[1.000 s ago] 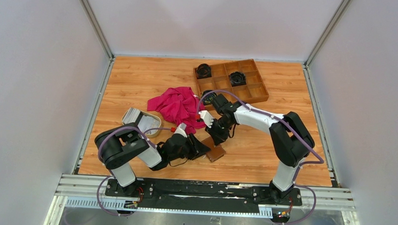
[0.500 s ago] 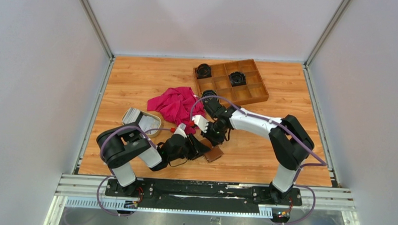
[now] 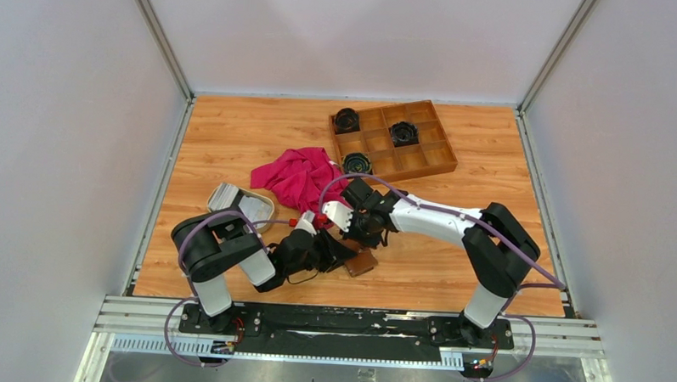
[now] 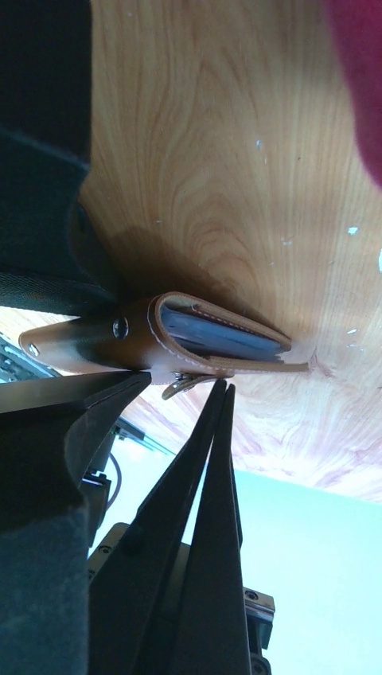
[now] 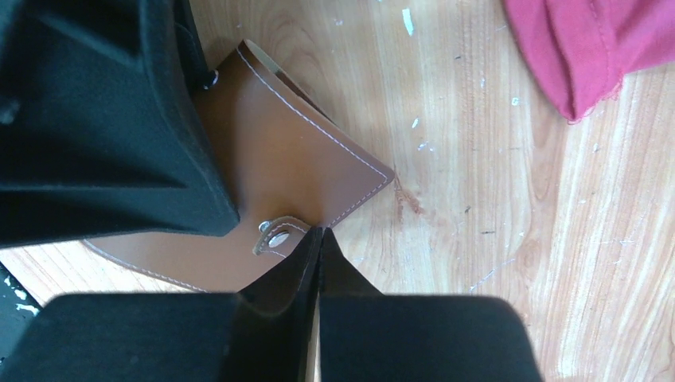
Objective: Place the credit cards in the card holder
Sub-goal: Close the card holder at the center of the board.
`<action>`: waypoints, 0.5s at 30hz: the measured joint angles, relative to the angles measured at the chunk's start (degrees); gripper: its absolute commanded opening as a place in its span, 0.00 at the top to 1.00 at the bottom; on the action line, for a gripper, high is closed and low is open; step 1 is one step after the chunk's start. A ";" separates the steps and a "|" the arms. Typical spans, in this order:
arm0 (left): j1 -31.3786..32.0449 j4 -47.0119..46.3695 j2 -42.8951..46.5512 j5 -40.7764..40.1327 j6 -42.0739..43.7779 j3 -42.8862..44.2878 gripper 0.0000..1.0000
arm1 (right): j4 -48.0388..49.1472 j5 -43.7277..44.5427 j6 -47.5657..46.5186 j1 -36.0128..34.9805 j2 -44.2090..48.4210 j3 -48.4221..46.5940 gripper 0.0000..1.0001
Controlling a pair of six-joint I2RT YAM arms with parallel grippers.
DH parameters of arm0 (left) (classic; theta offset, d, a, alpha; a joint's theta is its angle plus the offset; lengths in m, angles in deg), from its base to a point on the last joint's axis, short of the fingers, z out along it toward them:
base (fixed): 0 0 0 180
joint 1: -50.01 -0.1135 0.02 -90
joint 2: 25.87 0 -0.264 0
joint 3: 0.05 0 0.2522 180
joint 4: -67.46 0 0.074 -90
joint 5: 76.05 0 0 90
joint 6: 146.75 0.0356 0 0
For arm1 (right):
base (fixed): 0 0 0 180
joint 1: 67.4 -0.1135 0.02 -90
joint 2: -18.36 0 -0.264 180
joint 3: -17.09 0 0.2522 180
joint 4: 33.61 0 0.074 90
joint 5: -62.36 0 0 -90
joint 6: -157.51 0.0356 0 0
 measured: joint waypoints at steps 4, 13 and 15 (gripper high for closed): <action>-0.04 -1.66 -1.05 -0.02 -0.46 -0.46 0.68 | -0.04 -1.22 0.04 1.92 0.96 0.00 0.94; -0.09 -4.24 -2.82 0.13 -1.05 -0.59 0.70 | -0.70 -9.16 -0.70 8.41 4.70 -0.02 0.79; -0.09 -4.81 -3.23 0.20 -1.09 -0.59 0.70 | -1.79 -13.09 -2.25 9.31 4.72 -0.09 0.79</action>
